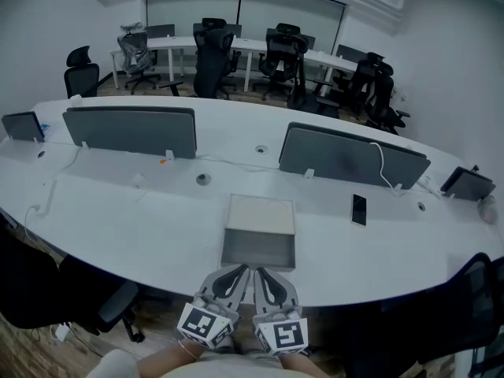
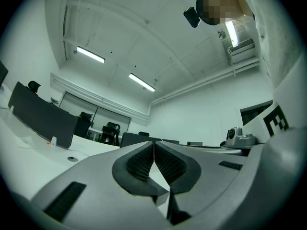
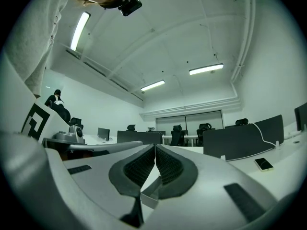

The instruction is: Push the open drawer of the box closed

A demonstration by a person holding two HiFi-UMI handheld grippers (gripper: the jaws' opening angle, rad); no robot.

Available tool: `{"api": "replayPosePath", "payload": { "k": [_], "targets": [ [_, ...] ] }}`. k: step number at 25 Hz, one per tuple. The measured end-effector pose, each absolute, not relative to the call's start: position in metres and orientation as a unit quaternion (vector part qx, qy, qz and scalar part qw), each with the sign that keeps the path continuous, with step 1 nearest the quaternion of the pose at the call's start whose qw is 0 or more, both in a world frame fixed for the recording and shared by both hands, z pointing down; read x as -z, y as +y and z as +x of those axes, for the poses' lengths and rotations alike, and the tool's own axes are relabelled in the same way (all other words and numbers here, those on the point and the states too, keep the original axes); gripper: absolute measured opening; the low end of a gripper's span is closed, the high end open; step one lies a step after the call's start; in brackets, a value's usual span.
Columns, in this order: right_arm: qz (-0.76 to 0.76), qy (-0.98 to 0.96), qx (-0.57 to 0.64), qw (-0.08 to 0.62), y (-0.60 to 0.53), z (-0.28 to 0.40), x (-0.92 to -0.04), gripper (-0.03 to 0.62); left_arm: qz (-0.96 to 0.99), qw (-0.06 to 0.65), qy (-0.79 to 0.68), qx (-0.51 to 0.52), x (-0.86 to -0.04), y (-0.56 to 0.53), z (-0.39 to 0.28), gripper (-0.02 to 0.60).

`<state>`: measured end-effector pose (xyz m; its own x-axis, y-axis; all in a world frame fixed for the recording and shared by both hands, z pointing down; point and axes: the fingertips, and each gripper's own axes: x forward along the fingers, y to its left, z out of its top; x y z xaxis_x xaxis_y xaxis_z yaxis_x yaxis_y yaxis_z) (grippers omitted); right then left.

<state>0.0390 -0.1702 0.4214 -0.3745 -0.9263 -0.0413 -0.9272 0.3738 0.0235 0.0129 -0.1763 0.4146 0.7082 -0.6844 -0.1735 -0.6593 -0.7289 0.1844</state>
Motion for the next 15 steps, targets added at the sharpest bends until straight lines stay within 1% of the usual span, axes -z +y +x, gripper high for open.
{"api": "replayPosePath", "payload": {
  "k": [15],
  "targets": [
    [-0.54, 0.841, -0.014, 0.006, -0.174, 0.057, -0.416, 0.018, 0.911, 0.05, -0.393, 0.116, -0.408, -0.178, 0.026, 0.018]
  ]
}}
